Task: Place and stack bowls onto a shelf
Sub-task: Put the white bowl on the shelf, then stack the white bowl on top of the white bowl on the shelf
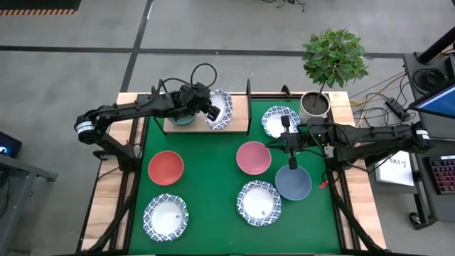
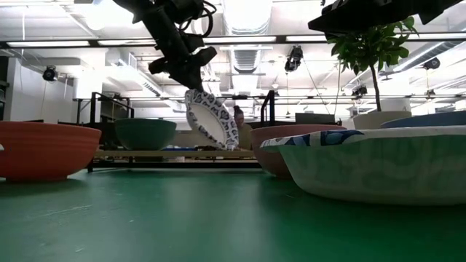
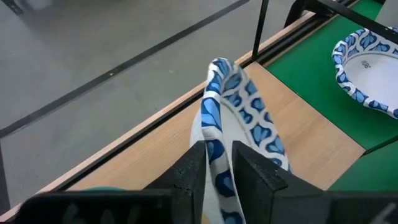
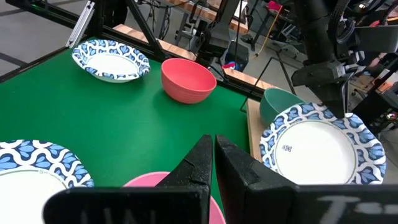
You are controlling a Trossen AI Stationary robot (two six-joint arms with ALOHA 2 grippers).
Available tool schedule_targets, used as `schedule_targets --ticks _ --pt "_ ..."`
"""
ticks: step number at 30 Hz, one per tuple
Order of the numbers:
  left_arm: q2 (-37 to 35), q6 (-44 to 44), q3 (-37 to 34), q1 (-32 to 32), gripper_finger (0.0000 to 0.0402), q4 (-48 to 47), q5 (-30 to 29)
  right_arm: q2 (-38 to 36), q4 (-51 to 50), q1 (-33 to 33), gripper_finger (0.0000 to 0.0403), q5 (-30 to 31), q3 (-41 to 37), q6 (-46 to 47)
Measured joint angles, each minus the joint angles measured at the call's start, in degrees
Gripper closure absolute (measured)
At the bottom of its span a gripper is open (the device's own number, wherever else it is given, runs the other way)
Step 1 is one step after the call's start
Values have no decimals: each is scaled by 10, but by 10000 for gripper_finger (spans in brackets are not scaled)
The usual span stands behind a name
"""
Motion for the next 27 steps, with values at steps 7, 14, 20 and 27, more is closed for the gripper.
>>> schedule_targets --ticks 7,14,20,27 --pt "0 0 0 0 315 0 0 0 0 0 394 0 0 0" --pt "0 0 0 -3 305 1 1 0 -2 0 394 0 0 0" --pt "0 1 -3 -38 306 1 16 0 -2 0 394 0 0 0" --pt "0 8 -3 -99 306 2 16 0 -4 0 394 0 0 0"
